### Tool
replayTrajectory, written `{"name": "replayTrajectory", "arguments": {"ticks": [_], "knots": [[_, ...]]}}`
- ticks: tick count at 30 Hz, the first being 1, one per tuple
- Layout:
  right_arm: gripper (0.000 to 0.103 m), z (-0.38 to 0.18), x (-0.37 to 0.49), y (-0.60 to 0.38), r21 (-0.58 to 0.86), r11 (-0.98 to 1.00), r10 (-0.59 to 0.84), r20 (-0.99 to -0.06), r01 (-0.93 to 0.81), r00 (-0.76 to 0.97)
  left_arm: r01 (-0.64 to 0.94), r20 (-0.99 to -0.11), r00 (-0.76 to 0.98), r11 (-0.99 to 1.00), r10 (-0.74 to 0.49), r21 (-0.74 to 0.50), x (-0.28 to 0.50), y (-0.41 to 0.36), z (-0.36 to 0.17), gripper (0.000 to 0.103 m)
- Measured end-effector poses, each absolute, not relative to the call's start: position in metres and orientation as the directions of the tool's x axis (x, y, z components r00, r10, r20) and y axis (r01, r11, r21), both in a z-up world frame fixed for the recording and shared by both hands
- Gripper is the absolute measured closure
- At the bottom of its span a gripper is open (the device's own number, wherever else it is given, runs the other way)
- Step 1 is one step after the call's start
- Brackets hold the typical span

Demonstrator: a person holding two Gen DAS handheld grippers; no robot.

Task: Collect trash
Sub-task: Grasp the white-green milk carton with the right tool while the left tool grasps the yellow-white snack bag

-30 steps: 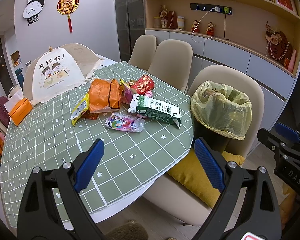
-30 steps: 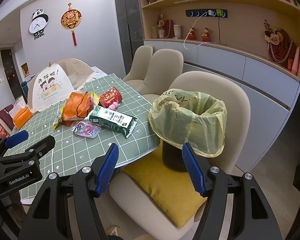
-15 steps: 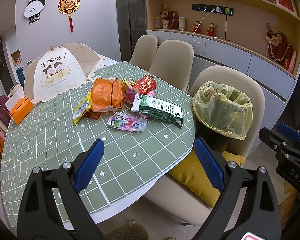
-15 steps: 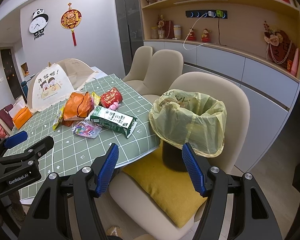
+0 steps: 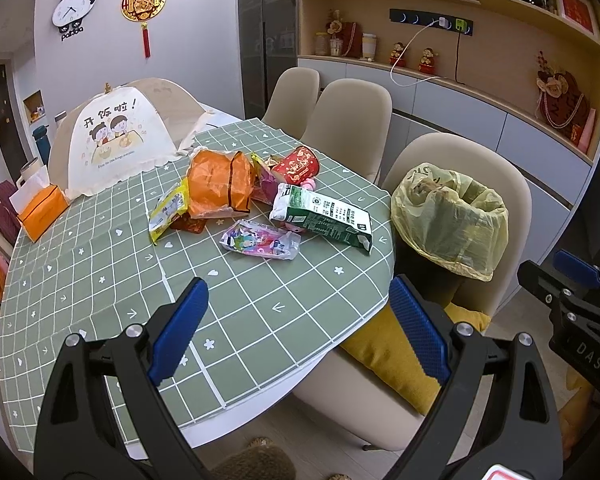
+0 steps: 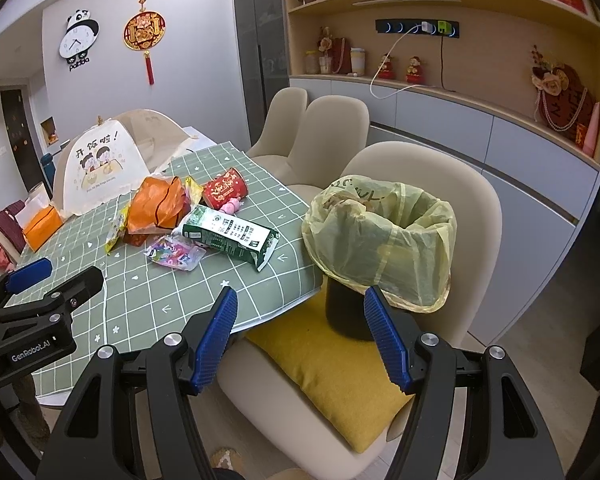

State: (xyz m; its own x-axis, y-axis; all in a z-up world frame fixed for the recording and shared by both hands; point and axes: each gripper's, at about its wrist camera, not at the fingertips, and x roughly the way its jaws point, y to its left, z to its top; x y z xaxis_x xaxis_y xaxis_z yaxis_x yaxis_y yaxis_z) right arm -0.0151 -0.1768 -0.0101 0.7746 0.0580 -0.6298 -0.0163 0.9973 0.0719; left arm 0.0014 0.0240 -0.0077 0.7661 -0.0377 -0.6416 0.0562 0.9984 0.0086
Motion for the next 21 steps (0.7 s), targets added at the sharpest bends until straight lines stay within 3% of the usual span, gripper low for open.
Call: {"name": "replayTrajectory", "arguments": {"ticks": [10,21], "knots": [[0.041,-0.012,0.003,-0.164,0.034,0.999,0.018,-0.644,0.005,0.765,0.065,-0.666,0.743,0.997,-0.075,-0.040,0.023,0.053,-0.018,0.015],[0.040,-0.020,0.062,-0.112,-0.001,0.999,-0.024,-0.676,0.032,0.737,0.114,-0.675,0.727,0.992,-0.123,-0.058,0.090,0.133,-0.042,0.015]]}}
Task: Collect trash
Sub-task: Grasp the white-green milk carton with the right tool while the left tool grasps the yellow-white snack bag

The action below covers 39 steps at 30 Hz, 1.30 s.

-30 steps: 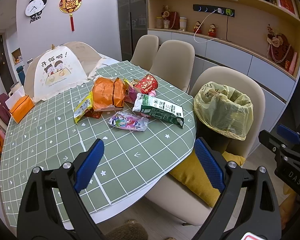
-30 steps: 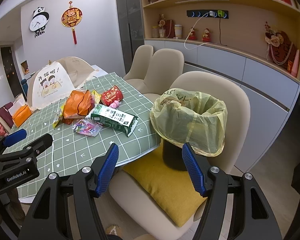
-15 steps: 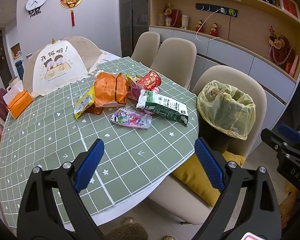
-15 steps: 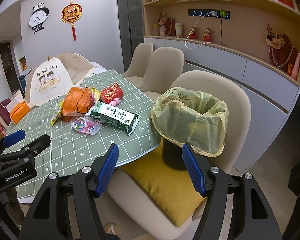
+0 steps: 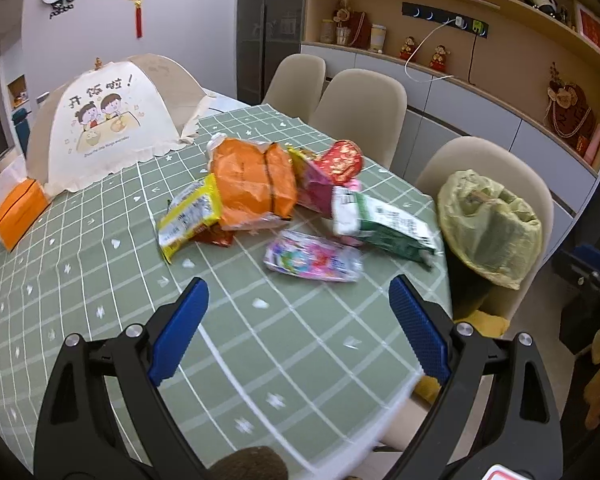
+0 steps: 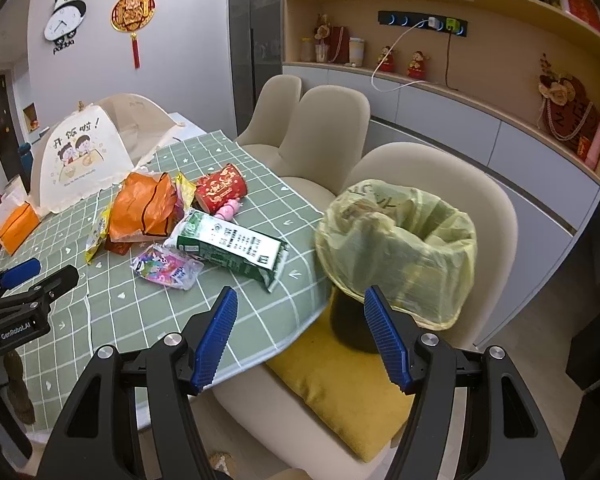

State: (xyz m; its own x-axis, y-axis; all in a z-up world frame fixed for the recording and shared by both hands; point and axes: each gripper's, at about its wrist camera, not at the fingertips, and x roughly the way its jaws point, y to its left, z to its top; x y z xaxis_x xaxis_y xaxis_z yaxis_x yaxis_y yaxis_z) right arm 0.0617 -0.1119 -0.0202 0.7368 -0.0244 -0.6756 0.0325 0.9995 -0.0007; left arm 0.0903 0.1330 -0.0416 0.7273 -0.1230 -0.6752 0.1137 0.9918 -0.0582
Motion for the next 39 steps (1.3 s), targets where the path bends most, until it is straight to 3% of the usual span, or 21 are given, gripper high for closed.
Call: {"name": "replayTrajectory", "arguments": {"ticks": [6,10,13,16,25,30,39], "knots": [[0.041,-0.032,0.095,-0.073,-0.041,0.998,-0.059,-0.716,0.043,0.696,0.155,-0.715,0.666,0.977,-0.213,-0.147,0.150,0.190,-0.066,0.015],[0.041,-0.042,0.110,-0.057,-0.060,0.998,-0.061,-0.741,0.025,0.669,0.229,-0.683,0.659,0.949,-0.315,-0.216,0.186,0.211,-0.067,0.014],[0.041,-0.049,0.119,-0.053,-0.057,0.998,-0.026,-0.763,-0.027,0.646,0.353,-0.658,0.656,0.921,-0.369,-0.164,0.214,0.226,-0.070,0.011],[0.041,-0.054,0.125,-0.057,-0.064,0.997,-0.018,-0.767,-0.048,0.641,0.415,-0.696,0.607,0.900,-0.384,-0.134,0.243,0.246,-0.082,0.011],[0.041,-0.073,0.174,-0.074,-0.027,0.977,0.112,-0.782,-0.213,0.613,0.230,-0.804,0.521,0.954,-0.287,-0.191,0.284,0.264,-0.133,0.015],[0.041,-0.082,0.219,-0.074,0.014,0.930,0.234,-0.794,-0.367,0.561,0.158,-0.811,0.520,0.963,-0.268,-0.216,0.273,0.242,-0.125,0.027],[0.041,-0.122,0.266,-0.032,-0.091,0.701,0.316,-0.849,-0.707,0.423,0.106,-0.807,0.529,0.964,-0.264,-0.245,0.234,0.229,-0.100,0.027]]}}
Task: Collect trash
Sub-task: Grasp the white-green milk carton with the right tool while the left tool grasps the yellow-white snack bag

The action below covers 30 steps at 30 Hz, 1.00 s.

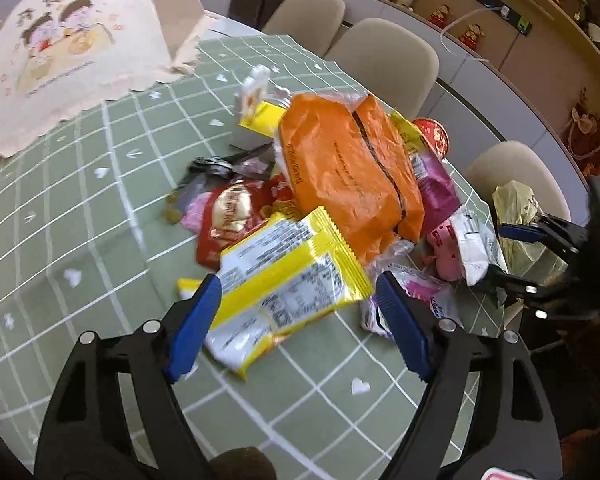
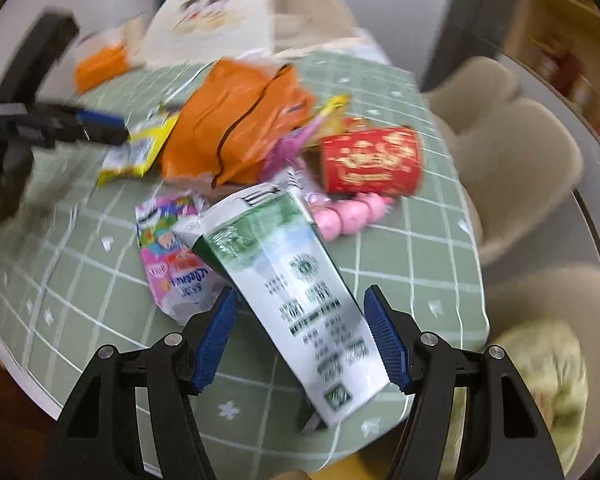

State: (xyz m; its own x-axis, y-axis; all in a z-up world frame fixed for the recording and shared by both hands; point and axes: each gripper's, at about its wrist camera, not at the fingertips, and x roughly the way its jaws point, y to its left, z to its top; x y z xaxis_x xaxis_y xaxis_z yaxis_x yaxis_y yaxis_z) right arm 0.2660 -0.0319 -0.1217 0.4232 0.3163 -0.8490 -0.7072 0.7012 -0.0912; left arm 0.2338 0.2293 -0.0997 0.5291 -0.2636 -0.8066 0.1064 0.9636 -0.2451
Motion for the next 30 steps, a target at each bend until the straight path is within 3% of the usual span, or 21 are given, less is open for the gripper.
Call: {"name": "replayTrajectory", "arguments": {"ticks": [6,9,15,18,23,24,26,28,30], "knots": [[0.045,-0.127,0.291,-0.030,0.045,0.716,0.385,-0.858,-0.697,0.340,0.042,-0.808,0.564,0.983,-0.172,-0.180,0.215,0.250,-0.089,0.027],[0.050,-0.114,0.285,-0.036,0.140,0.763,0.429,-0.840,-0.631,0.333,0.051,-0.813,0.547,0.978,-0.198,-0.204,0.211,0.253,-0.096,0.027],[0.051,-0.080,0.248,-0.047,0.205,0.858,0.427,-0.794,-0.472,0.431,0.152,-0.811,0.520,0.963,-0.268,-0.221,0.224,0.259,-0.110,0.028],[0.051,-0.074,0.224,-0.048,0.223,0.895,0.396,-0.793,-0.385,0.463,0.215,-0.811,0.508,0.954,-0.290,-0.206,0.239,0.258,-0.120,0.022],[0.051,-0.072,0.192,-0.063,0.263,0.941,0.337,-0.790,-0.214,0.512,0.333,-0.824,0.462,0.925,-0.329,-0.183,0.256,0.250,-0.128,0.021],[0.051,-0.072,0.186,-0.066,0.263,0.947,0.322,-0.792,-0.185,0.519,0.339,-0.827,0.453,0.922,-0.332,-0.185,0.257,0.250,-0.129,0.023],[0.051,-0.070,0.173,-0.071,0.249,0.958,0.284,-0.795,-0.139,0.536,0.335,-0.838,0.417,0.916,-0.353,-0.219,0.261,0.252,-0.133,0.045],[0.050,-0.069,0.163,-0.073,0.242,0.964,0.263,-0.797,-0.112,0.544,0.313,-0.846,0.386,0.915,-0.368,-0.255,0.264,0.256,-0.137,0.055],[0.050,-0.068,0.159,-0.072,0.240,0.966,0.254,-0.798,-0.098,0.547,0.297,-0.849,0.389,0.921,-0.358,-0.252,0.262,0.258,-0.137,0.055]]}}
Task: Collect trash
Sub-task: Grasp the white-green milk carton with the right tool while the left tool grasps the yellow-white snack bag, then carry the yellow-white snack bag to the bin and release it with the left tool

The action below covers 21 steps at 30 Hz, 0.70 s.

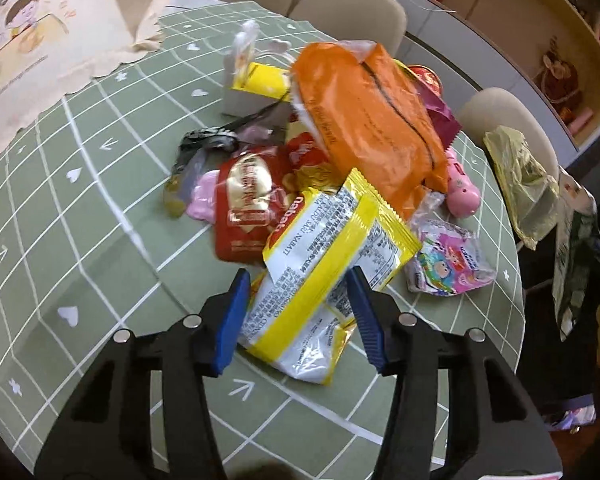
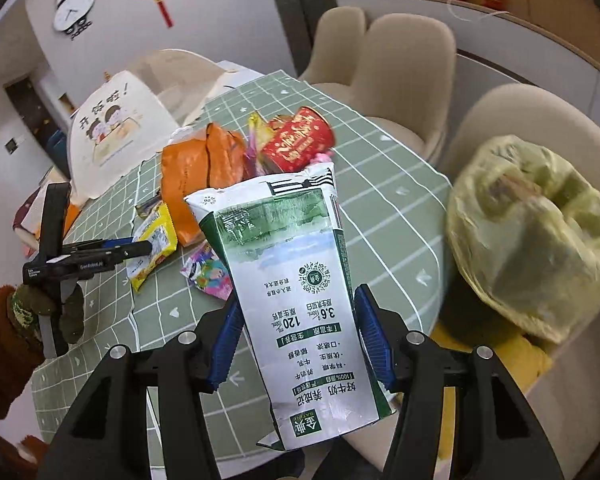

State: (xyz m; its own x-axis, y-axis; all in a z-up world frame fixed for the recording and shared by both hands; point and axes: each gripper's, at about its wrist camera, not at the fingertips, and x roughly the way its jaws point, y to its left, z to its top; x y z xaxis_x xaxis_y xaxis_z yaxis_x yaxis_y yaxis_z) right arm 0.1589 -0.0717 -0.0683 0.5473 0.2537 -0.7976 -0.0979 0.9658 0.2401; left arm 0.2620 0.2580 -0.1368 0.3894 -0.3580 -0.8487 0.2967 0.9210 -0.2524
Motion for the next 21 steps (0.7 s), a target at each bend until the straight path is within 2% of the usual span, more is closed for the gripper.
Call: {"name": "replayTrajectory", "arguments": {"ticks": [2,4,7,9,14,21], "knots": [[0.051,-0.065,0.156,-0.070,0.232,0.967,0.250,-0.792,-0.104,0.558,0.309,-0.855,0.382,0.920,-0.350,-0.239,0.257,0.252,-0.137,0.060],[0.051,-0.060,0.157,-0.070,0.217,0.970,0.240,-0.788,-0.109,0.568,0.323,-0.872,0.387,0.930,-0.299,-0.176,0.251,0.242,-0.137,0.064],[0.051,-0.050,0.160,-0.075,0.222,0.969,0.245,-0.771,-0.113,0.588,0.327,-0.870,0.418,0.937,-0.261,-0.124,0.239,0.231,-0.129,0.084],[0.051,-0.039,0.160,-0.078,0.229,0.967,0.251,-0.748,-0.116,0.615,0.298,-0.856,0.453,0.947,-0.247,-0.116,0.232,0.229,-0.115,0.085],[0.051,-0.007,0.166,-0.086,0.218,0.963,0.266,-0.691,-0.158,0.672,0.249,-0.783,0.547,0.951,-0.296,-0.186,0.218,0.230,-0.052,0.085],[0.051,0.037,0.167,-0.120,0.206,0.963,0.265,-0.591,-0.175,0.762,0.245,-0.698,0.646,0.950,-0.310,-0.194,0.217,0.182,0.017,0.085]]}}
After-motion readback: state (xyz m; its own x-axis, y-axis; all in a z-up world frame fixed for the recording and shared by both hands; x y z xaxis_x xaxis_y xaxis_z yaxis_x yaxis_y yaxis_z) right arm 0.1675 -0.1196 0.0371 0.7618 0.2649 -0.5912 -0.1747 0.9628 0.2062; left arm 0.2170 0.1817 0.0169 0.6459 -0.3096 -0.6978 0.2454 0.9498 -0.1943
